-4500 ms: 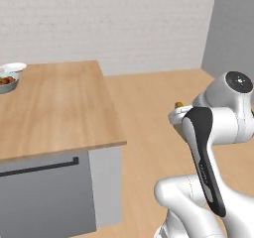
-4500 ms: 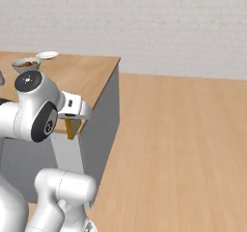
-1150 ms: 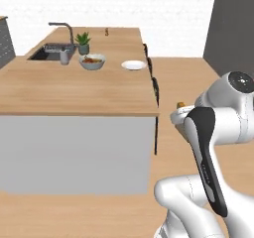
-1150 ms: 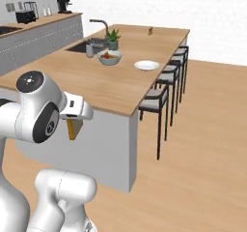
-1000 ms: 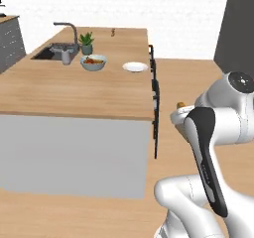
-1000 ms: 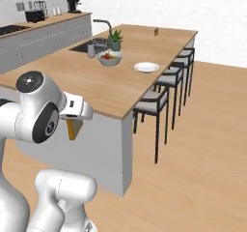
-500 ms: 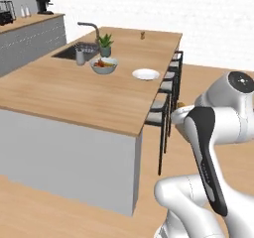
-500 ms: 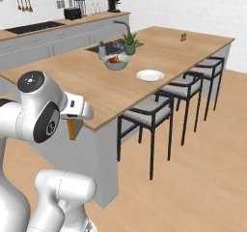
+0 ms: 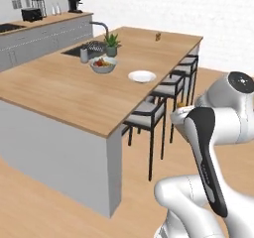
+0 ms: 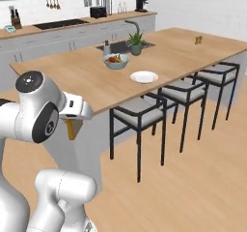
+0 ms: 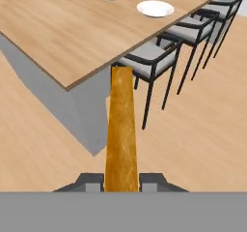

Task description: Start the toaster. Once the lever pops up, take the bread to the plate on the dining counter.

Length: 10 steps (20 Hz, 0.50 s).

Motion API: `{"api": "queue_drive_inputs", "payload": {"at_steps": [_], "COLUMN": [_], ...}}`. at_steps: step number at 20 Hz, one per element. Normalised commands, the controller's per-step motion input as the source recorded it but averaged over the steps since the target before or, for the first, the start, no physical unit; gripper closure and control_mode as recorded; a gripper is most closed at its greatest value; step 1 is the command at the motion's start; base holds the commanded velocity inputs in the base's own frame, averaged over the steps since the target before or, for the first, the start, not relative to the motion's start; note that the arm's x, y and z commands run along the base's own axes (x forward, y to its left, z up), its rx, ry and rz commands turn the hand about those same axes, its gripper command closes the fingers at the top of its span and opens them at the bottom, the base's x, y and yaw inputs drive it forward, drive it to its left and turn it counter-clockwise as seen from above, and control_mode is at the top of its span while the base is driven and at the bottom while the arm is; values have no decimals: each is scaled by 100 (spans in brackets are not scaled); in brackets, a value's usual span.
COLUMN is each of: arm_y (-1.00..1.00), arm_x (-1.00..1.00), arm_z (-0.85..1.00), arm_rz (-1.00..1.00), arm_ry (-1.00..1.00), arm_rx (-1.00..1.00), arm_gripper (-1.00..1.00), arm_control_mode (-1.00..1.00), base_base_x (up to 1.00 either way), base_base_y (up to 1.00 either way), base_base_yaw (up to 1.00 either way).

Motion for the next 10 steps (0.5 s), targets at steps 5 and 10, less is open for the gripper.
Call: {"api": "queue_drive_inputs", "payload": {"at_steps": [5,10], "arm_y": [0,0], "arm_x": [0,0], "arm_z": [0,0], "arm_rz": [0,0], "arm_ry": [0,0], "arm_rx": [0,0], "arm_gripper": [100,100], "arm_control_mode": [100,100], "base_base_x": [79,79], "base_base_y": [-100,-100], "base_base_yaw": [39,39]}}
